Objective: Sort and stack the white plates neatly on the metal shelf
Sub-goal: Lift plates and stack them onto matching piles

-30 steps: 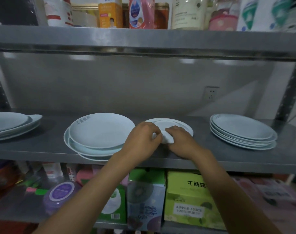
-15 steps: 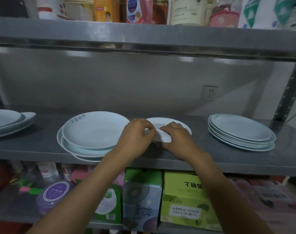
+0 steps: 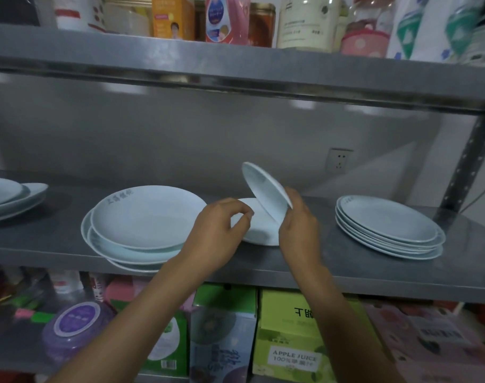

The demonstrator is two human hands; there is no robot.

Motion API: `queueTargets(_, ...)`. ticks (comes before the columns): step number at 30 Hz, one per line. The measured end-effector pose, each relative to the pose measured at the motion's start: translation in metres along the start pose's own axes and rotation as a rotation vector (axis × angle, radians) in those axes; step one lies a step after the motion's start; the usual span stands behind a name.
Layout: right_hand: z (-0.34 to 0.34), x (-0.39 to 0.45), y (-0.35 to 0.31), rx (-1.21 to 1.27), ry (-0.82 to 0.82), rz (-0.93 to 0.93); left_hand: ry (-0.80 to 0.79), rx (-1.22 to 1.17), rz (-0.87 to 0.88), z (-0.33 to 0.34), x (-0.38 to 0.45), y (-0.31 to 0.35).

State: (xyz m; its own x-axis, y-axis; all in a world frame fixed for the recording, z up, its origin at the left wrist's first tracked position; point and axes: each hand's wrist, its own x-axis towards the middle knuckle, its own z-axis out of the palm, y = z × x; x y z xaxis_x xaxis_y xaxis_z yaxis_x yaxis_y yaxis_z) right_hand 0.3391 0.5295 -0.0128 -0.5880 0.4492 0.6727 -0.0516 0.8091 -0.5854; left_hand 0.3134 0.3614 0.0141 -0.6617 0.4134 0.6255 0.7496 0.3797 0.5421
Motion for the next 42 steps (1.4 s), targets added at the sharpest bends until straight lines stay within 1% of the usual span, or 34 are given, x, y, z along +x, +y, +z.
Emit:
queueTargets(5, -0.014, 0.001, -0.032, 0.453, 0.23, 0.271, -0.011, 0.025, -0.008, 0.005, 0.001, 0.001)
queueTargets(7, -0.015, 0.006, -0.037, 0.637, 0.265, 0.404, -0.016, 0.04, 0.033, 0.006, 0.003, -0.001)
queueTargets(8, -0.014, 0.008, -0.038, 0.75, 0.261, 0.477, -0.019, 0.048, 0.046, 0.006, 0.003, -0.002)
queueTargets(10, -0.014, 0.01, -0.041, 1.01, 0.202, 0.618, -0.007, 0.067, 0.069, 0.006, 0.004, -0.004)
queueTargets(12, -0.012, 0.011, -0.044, 1.207, 0.13, 0.703, 0.045, 0.06, 0.098, 0.007, 0.003, -0.007)
queueTargets(14, -0.009, 0.012, -0.048, 1.324, 0.079, 0.755, 0.098, 0.051, 0.092, 0.005, 0.003, -0.009)
queueTargets(18, 0.002, 0.011, -0.062, 1.488, -0.02, 0.848, 0.202, 0.044, -0.016, -0.008, 0.003, -0.016)
queueTargets(20, 0.009, 0.011, -0.071, 1.537, -0.084, 0.873, 0.255, 0.04, -0.028, -0.02, 0.003, -0.019)
queueTargets(23, 0.021, 0.011, -0.089, 1.572, -0.17, 0.867, 0.294, 0.063, -0.044, -0.042, -0.001, -0.028)
queueTargets(27, 0.038, 0.003, -0.127, 1.58, -0.264, 0.82, 0.335, 0.047, 0.005, -0.075, -0.012, -0.048)
queueTargets(31, 0.064, -0.009, -0.178, 1.448, -0.348, 0.666, 0.456, 0.023, 0.002, -0.127, -0.026, -0.074)
queueTargets(34, 0.086, -0.02, -0.22, 1.355, -0.499, 0.553, 0.529, 0.012, -0.019, -0.172, -0.036, -0.095)
queueTargets(37, 0.116, -0.035, -0.262, 1.335, -0.618, 0.543, 0.604, 0.032, -0.065, -0.218, -0.046, -0.124)
queueTargets(40, 0.147, -0.053, -0.296, 1.325, -0.639, 0.541, 0.654, 0.078, -0.122, -0.258, -0.059, -0.159)
queueTargets(42, 0.168, -0.069, -0.314, 1.241, -0.65, 0.529, 0.687, 0.097, -0.163, -0.282, -0.068, -0.183)
